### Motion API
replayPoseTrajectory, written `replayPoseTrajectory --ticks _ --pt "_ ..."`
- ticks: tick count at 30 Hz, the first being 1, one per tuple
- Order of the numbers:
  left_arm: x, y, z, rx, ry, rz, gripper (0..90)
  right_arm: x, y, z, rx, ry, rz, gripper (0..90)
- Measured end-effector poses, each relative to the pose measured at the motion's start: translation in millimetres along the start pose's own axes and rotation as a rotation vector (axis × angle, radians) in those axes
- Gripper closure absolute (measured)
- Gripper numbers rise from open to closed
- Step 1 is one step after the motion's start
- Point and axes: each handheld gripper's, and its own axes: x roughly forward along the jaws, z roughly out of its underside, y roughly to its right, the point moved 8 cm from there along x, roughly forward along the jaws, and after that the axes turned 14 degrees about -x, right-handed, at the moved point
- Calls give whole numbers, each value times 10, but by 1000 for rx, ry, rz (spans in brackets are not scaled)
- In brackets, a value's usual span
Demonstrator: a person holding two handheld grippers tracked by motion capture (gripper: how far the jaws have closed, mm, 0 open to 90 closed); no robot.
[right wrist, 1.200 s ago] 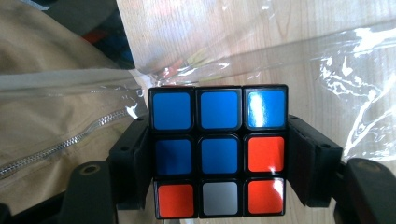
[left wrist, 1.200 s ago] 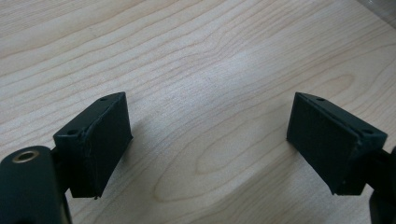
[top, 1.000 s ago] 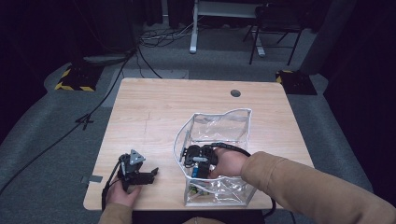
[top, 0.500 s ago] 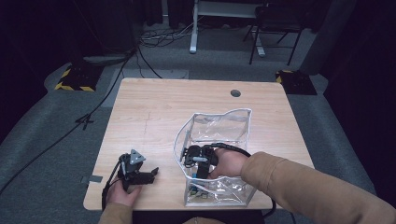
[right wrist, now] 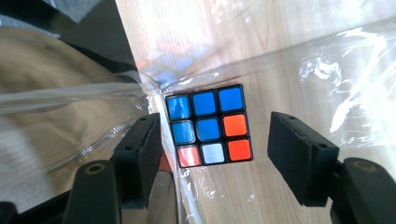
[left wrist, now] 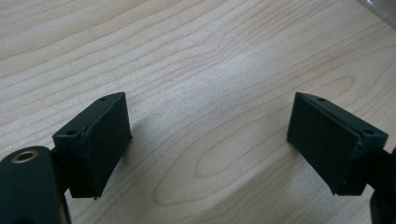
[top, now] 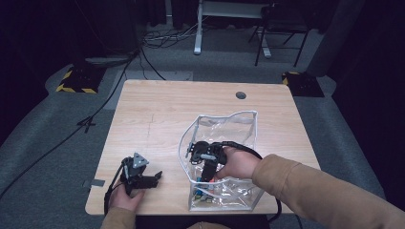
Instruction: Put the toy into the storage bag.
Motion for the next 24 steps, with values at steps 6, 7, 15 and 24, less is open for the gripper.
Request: replayPoseTrajectory --ticks 6,7,15,24 --pt "0 0 0 1 -1 1 137 -222 3 -13 -3 67 32 350" --pt "1 0 0 0 0 0 137 -256 -1 -17 -5 84 37 350" --pt "0 -2 -1 2 0 -1 137 -632 17 17 5 179 88 350" --pt "2 3 -1 -2 1 2 137 -965 176 192 57 287 170 353"
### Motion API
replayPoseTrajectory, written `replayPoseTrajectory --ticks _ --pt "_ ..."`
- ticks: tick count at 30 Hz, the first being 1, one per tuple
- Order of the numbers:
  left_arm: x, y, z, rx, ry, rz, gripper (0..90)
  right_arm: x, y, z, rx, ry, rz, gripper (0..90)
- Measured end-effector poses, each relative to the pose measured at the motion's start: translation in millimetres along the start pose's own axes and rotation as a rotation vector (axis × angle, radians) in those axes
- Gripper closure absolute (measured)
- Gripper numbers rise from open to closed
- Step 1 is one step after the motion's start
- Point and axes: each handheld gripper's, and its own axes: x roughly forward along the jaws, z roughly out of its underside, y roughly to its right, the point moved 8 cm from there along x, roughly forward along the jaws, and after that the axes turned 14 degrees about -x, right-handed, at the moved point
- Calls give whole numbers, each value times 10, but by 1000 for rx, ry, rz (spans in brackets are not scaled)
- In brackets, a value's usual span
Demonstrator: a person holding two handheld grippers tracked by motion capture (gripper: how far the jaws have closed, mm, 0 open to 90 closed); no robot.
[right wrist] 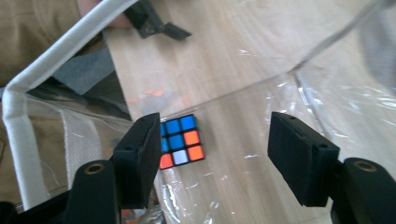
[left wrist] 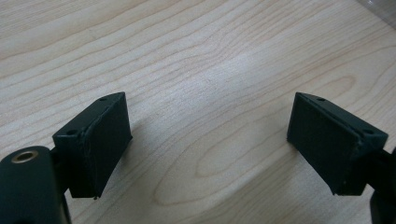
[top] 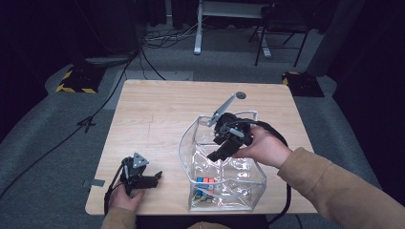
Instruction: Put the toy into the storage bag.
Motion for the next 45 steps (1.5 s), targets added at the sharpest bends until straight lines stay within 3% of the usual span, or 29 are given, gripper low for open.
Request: replayPoseTrajectory --ticks 13,25,35,45 --pt "20 -2 -22 -4 5 -1 136 -416 223 282 79 84 80 353" --pt "29 -4 -33 -2 4 3 134 -712 447 564 108 143 159 352" --pt "19 -36 -33 2 2 4 137 -891 630 854 156 166 215 349" --pt "-8 -123 -25 20 0 20 140 -927 762 1203 225 153 248 326"
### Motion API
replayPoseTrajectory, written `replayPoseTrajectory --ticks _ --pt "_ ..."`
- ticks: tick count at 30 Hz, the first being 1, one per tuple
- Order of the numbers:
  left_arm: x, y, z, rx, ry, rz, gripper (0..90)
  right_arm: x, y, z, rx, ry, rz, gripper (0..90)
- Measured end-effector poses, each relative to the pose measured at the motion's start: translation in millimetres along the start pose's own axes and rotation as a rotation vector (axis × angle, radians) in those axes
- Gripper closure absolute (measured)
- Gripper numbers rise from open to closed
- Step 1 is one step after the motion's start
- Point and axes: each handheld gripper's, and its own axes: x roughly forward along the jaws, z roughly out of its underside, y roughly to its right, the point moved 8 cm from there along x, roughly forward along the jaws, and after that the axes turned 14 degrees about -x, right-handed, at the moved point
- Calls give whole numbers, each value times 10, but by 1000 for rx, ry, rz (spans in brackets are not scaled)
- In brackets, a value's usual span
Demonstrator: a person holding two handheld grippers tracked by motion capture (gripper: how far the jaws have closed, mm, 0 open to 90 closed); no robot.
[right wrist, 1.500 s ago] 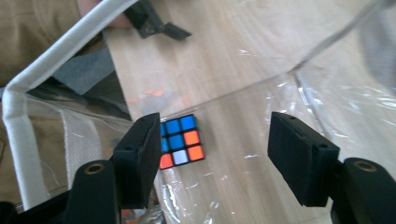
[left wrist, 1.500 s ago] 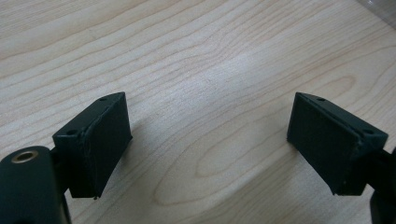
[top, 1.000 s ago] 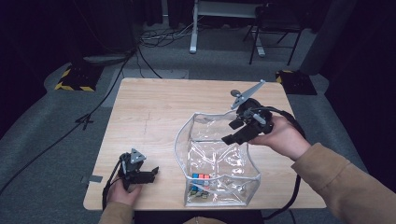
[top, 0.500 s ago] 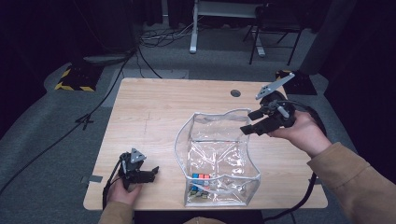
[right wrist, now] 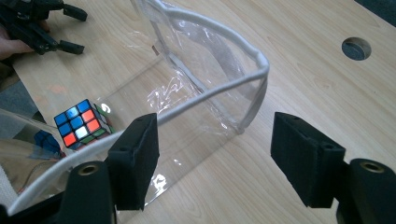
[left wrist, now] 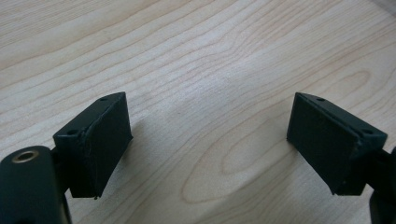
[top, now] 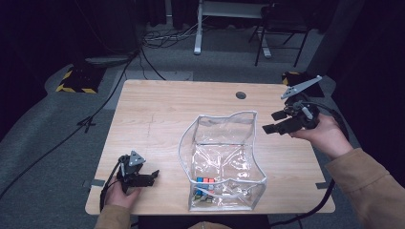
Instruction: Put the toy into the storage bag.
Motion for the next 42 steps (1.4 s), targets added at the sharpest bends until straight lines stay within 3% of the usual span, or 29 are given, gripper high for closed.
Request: replayPoseTrajectory --ticks 5,7,11,17,24,37,42 --pt "0 2 1 -3 1 -3 140 -68 22 151 23 55 18 310" --pt "0 2 1 -4 1 -3 140 -84 83 265 40 57 51 294" --pt "0 2 1 -3 1 -3 140 -93 230 496 124 105 81 294" --pt "0 8 1 -12 -1 -5 142 58 384 841 132 56 162 294" --pt "-1 7 0 -11 -1 -6 142 247 437 1155 200 32 161 296" --pt "1 12 2 -14 -3 -4 142 614 371 1550 310 95 123 302" --pt "1 10 2 -14 -3 -5 142 710 358 1672 342 147 118 251"
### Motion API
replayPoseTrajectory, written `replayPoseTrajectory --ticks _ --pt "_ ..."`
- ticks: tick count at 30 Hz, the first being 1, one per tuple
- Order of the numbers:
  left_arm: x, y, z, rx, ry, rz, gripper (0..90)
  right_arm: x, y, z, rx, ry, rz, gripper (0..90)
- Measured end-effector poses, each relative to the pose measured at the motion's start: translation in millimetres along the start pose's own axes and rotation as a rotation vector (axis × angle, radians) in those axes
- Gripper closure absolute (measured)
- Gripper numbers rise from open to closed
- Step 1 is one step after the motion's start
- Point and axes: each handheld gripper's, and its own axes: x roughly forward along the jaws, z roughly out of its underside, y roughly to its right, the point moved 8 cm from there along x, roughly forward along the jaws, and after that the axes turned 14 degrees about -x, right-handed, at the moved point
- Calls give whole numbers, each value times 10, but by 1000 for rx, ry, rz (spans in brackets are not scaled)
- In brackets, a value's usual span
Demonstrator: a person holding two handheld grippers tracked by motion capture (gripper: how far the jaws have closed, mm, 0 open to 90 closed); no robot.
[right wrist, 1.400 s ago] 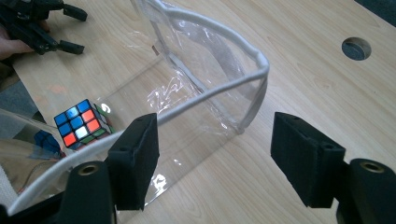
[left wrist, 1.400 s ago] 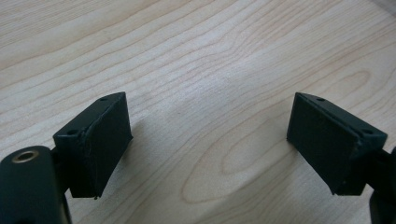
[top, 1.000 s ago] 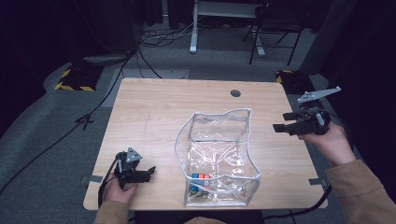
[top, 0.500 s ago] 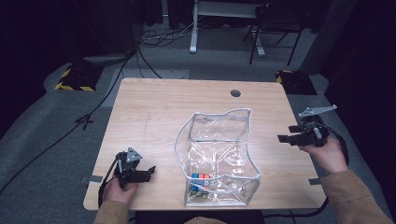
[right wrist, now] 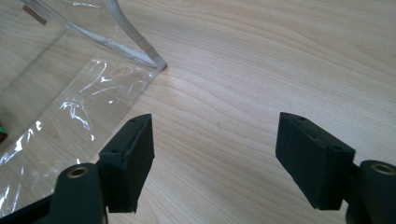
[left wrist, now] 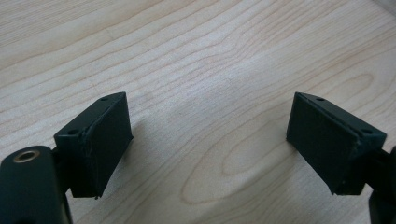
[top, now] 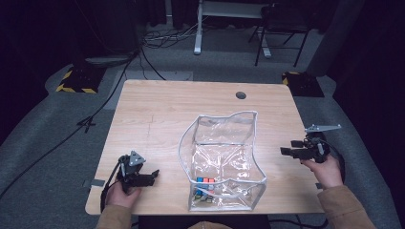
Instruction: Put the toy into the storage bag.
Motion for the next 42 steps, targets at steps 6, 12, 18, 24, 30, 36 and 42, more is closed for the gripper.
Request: replayPoseTrajectory --ticks 6,12,18,24,30,36,42 --pt "1 0 0 1 1 0 142 117 -47 145 -14 -2 6 186" --pt "0 0 0 0 0 0 142 244 -63 279 -15 -9 20 151" --pt "1 0 0 0 1 0 142 331 -107 369 -19 54 23 143" --pt "0 -1 0 1 0 0 142 365 -124 455 -69 89 65 131" --pt "0 1 0 0 0 0 142 414 -143 527 -68 94 71 120" --pt "0 0 0 0 0 0 142 513 -119 584 -31 78 58 0" --pt "1 0 0 0 1 0 142 563 -114 617 -136 6 166 0"
